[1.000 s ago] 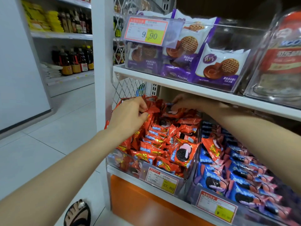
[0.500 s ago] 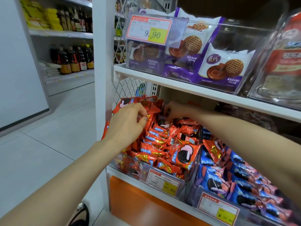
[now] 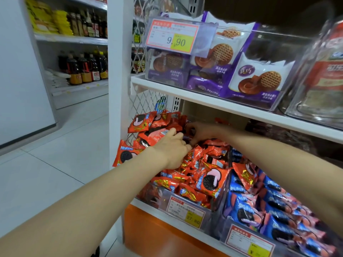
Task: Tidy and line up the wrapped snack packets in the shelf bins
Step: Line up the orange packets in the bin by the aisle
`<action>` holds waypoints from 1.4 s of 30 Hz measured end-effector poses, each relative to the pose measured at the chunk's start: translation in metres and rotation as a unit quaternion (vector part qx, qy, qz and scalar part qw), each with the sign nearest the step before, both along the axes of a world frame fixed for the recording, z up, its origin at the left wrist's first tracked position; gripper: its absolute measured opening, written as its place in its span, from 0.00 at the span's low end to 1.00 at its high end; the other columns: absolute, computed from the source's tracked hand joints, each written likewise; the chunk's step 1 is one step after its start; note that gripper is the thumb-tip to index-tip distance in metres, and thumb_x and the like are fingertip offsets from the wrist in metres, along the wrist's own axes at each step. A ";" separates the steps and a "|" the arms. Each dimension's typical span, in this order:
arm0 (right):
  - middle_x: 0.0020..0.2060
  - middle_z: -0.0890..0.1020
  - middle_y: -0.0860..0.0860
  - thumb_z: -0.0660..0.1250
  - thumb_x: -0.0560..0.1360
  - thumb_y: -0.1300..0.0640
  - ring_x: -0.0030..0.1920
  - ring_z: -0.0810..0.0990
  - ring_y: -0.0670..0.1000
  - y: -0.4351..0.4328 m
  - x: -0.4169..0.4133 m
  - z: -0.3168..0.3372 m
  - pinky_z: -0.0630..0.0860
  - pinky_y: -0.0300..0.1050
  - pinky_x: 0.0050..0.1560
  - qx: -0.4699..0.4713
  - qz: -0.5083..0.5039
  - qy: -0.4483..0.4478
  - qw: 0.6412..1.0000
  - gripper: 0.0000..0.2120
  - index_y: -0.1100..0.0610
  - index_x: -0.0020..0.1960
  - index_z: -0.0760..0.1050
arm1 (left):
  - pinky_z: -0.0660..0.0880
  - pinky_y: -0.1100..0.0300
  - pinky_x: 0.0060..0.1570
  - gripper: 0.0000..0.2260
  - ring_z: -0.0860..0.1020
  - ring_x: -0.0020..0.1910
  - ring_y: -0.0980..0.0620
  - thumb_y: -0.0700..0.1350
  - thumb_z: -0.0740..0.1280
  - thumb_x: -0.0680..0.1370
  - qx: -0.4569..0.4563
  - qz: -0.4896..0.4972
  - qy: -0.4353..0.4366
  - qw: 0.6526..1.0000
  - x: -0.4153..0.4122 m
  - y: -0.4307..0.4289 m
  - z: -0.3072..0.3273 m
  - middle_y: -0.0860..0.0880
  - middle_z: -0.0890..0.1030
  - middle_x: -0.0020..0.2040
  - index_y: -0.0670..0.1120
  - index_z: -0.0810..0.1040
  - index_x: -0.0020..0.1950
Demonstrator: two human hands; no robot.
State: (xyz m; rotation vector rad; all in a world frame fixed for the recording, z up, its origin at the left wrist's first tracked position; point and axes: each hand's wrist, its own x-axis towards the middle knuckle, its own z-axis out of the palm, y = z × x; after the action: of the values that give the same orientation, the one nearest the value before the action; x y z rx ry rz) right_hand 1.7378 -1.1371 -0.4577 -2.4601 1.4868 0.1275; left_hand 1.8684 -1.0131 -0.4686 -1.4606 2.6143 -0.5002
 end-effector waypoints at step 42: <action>0.60 0.78 0.56 0.75 0.68 0.56 0.61 0.75 0.55 0.012 0.001 -0.008 0.70 0.41 0.52 0.028 -0.039 -0.026 0.999 0.22 0.62 0.60 0.76 | 0.57 0.58 0.41 0.22 0.68 0.44 0.53 0.64 0.60 0.60 -0.138 -0.023 0.168 0.976 0.113 0.046 -0.001 0.55 0.76 0.42 0.52 0.75 0.46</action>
State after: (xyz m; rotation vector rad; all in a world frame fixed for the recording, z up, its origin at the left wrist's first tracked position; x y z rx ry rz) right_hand 1.7389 -1.1251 -0.4654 -2.3409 1.5333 0.0879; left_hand 1.9811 -0.9675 -0.4697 -1.7024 2.9393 -0.7029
